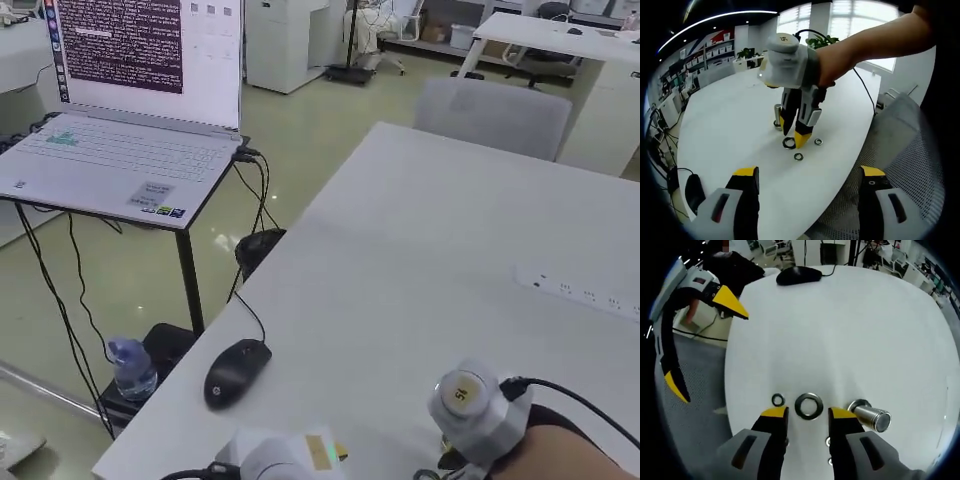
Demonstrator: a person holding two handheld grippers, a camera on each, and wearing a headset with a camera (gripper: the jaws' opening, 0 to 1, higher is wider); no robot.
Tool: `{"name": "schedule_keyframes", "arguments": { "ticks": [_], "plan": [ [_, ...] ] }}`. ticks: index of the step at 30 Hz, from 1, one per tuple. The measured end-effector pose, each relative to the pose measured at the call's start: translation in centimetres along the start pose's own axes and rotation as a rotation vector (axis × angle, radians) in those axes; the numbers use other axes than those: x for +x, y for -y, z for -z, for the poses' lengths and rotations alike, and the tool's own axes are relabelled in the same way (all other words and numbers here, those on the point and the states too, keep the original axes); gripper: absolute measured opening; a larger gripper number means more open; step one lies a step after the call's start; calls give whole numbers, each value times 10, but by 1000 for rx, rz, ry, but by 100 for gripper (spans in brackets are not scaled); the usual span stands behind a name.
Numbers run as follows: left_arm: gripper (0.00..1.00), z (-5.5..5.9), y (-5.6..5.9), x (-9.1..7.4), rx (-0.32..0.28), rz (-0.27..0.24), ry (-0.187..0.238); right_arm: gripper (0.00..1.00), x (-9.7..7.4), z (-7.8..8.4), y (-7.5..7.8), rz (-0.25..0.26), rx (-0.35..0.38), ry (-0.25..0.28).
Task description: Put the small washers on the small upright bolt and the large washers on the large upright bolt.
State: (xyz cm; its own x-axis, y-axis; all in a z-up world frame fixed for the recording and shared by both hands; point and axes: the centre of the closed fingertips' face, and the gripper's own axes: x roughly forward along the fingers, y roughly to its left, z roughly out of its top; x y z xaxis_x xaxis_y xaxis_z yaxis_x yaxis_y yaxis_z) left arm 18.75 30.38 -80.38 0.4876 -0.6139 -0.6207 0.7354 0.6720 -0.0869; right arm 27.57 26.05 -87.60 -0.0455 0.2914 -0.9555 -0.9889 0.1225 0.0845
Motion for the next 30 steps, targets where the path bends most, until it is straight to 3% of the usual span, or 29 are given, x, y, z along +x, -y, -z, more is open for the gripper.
{"name": "schedule_keyframes", "arguments": {
  "ticks": [16, 25, 30],
  "plan": [
    [80, -2, -2, 0, 0, 4, 9, 29, 3, -1, 4, 85, -32, -14],
    [80, -4, -1, 1, 4, 2, 14, 28, 2, -2, 4, 87, -33, 6],
    [79, -3, 0, -1, 2, -1, 16, 25, 3, -4, 3, 86, -54, -13]
  ]
}}
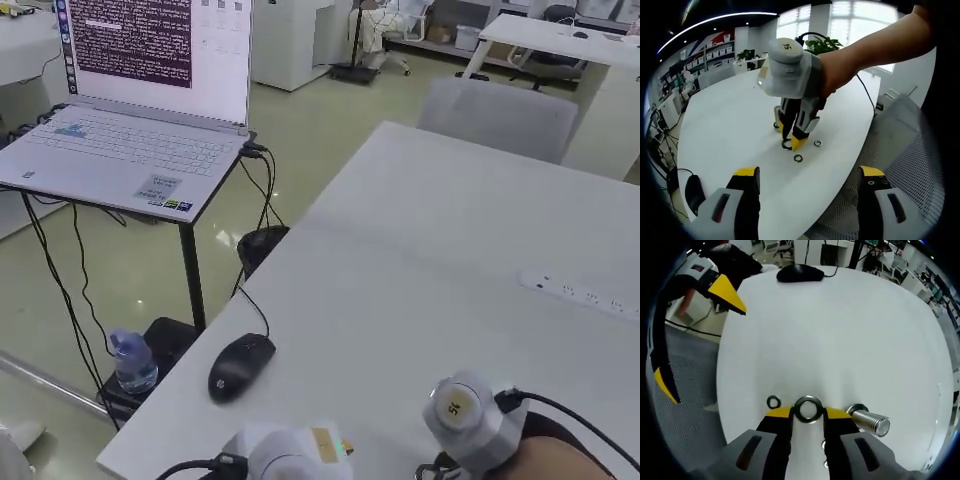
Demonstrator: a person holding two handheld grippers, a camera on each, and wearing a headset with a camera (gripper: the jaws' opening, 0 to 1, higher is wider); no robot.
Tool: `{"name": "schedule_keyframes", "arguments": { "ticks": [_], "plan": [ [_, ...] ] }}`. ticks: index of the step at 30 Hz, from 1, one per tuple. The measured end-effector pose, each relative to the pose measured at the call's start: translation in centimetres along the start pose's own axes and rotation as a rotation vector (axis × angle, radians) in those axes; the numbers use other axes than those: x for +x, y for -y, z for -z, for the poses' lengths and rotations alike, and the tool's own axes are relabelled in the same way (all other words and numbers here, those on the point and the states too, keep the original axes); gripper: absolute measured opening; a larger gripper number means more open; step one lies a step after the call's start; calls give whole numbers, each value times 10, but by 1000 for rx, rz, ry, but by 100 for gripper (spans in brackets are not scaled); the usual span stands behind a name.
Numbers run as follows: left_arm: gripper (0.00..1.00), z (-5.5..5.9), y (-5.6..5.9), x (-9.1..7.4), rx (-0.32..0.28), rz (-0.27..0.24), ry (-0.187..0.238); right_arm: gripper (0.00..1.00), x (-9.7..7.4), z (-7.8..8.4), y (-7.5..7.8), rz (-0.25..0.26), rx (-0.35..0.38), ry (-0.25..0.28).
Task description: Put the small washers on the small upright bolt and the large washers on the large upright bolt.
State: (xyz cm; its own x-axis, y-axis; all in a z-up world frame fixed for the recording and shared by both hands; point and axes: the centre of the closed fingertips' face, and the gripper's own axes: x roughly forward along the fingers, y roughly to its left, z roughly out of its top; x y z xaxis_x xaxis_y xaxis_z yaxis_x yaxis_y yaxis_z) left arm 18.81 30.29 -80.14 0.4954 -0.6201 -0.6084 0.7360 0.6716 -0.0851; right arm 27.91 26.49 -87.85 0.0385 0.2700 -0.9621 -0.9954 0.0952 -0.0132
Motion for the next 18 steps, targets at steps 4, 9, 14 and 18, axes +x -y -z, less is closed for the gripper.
{"name": "schedule_keyframes", "arguments": {
  "ticks": [4, 9, 14, 18],
  "plan": [
    [79, 2, 1, -2, -3, -4, -1, 24, 0, 1, 1, -6, -4, -21],
    [78, 2, 3, -3, -6, -8, -2, 23, 0, 1, 0, 0, -25, -30],
    [78, 0, 3, -5, -3, -15, 4, 22, -1, 2, 2, -8, -16, -14],
    [78, 0, 6, -5, 4, -17, 0, 21, -1, 2, 2, -14, -7, -18]
  ]
}}
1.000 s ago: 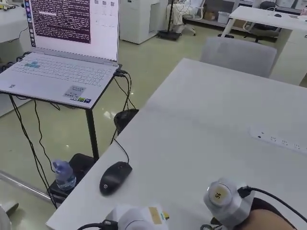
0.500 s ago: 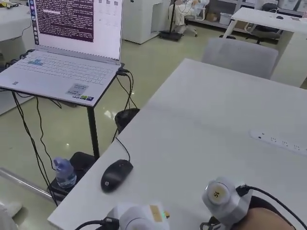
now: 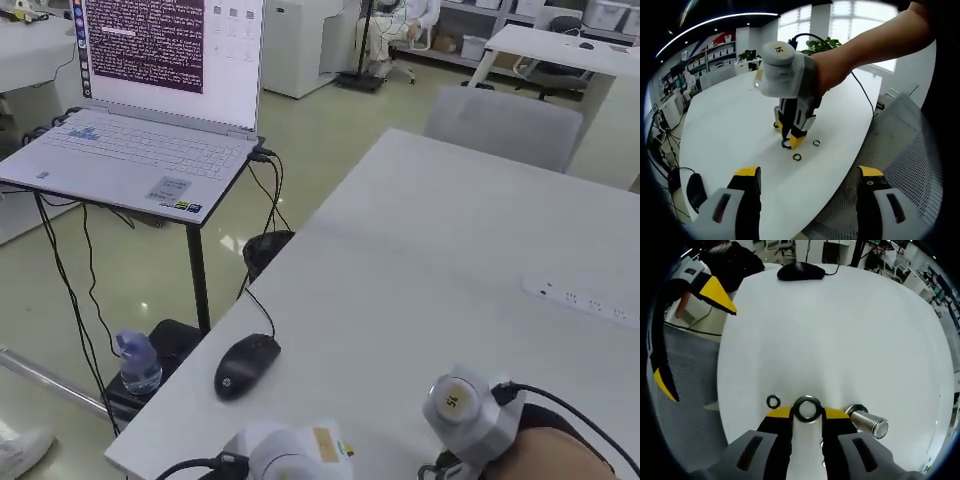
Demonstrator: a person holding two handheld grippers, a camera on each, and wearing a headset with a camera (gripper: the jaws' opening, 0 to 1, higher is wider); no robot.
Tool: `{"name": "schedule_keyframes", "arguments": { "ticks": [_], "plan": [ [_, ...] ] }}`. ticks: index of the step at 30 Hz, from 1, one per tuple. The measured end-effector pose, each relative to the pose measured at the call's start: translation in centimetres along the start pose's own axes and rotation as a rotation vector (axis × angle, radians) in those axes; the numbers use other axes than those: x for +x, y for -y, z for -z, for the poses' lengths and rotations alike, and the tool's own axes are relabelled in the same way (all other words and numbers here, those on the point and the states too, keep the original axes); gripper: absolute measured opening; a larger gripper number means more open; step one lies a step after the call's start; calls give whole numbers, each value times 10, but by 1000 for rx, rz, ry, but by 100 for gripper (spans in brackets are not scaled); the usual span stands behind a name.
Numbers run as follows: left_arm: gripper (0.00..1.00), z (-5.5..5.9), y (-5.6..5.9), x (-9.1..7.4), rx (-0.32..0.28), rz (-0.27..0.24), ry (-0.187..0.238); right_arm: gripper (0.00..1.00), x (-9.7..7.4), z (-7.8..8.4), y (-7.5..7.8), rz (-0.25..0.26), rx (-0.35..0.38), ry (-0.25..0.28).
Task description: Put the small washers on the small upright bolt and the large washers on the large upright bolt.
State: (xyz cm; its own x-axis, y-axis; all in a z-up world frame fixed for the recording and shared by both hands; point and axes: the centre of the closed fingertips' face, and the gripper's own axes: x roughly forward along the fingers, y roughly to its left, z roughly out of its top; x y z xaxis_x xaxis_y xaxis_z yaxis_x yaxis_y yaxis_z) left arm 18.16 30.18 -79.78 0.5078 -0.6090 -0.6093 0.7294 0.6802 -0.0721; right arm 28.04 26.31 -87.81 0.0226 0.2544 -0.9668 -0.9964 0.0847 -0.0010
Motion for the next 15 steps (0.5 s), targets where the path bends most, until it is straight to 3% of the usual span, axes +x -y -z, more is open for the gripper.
{"name": "schedule_keyframes", "arguments": {
  "ticks": [15],
  "plan": [
    [77, -2, 3, -1, 9, -9, 2, 21, -23, 7, 0, -28, 22, -4]
  ]
}}
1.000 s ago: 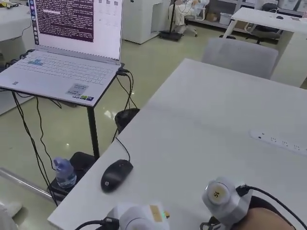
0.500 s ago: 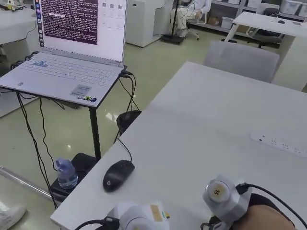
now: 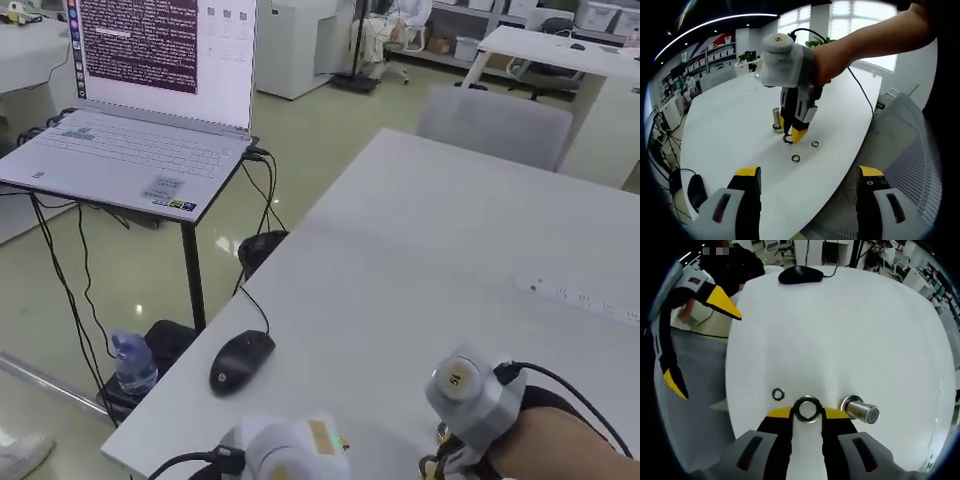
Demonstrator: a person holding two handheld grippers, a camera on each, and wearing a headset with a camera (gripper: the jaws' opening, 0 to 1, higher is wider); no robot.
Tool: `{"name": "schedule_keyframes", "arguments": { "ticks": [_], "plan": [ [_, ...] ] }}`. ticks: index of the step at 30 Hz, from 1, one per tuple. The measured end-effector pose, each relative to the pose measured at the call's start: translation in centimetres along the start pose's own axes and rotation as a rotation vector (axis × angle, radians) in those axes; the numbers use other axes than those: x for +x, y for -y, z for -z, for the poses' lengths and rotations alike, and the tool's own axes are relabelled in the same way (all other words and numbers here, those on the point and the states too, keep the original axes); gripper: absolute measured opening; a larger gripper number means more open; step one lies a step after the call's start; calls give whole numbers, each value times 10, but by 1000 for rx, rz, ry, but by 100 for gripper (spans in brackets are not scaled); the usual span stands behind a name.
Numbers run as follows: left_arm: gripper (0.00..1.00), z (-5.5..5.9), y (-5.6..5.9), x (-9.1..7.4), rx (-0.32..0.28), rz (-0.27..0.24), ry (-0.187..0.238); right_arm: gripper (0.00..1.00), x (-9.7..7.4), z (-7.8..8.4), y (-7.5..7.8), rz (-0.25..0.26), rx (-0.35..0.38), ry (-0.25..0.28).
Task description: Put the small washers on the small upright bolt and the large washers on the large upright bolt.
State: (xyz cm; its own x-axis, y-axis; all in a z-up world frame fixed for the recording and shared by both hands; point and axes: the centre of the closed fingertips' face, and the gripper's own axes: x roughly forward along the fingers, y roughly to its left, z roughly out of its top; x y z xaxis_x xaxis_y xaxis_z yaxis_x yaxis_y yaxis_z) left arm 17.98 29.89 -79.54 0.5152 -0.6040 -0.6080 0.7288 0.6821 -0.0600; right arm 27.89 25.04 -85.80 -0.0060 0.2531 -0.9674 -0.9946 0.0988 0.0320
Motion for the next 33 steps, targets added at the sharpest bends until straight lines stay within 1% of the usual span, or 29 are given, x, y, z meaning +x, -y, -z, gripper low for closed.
{"name": "schedule_keyframes", "arguments": {
  "ticks": [3, 6, 10, 14, 16, 19, 23, 28, 31, 33],
  "plan": [
    [77, 1, -1, 0, -1, 0, -3, 22, -7, 4, 0, -4, 1, -10],
    [77, 1, -2, 0, 1, 1, -5, 22, -16, 10, -2, -23, -8, -20],
    [77, -1, -4, 2, 3, -1, -7, 22, -28, 17, 6, -12, -12, -28],
    [78, -4, -6, 4, 3, 0, -5, 22, -40, 23, 17, 5, -12, -40],
    [78, -4, -7, 6, 7, 3, -10, 22, -45, 26, 20, 4, -11, -46],
    [80, -5, -8, 8, 12, 10, -14, 22, -51, 29, 25, 15, -14, -49],
    [83, -7, -9, 11, 16, 16, -12, 22, -55, 33, 30, 21, -3, -48],
    [85, -6, -11, 15, 24, 19, -28, 22, -59, 33, 32, 15, 6, -49],
    [86, -5, -13, 16, 18, 20, -33, 22, -60, 29, 34, 13, 3, -42],
    [86, -4, -12, 17, 17, 27, -40, 22, -62, 25, 37, 19, -1, -36]
  ]
}}
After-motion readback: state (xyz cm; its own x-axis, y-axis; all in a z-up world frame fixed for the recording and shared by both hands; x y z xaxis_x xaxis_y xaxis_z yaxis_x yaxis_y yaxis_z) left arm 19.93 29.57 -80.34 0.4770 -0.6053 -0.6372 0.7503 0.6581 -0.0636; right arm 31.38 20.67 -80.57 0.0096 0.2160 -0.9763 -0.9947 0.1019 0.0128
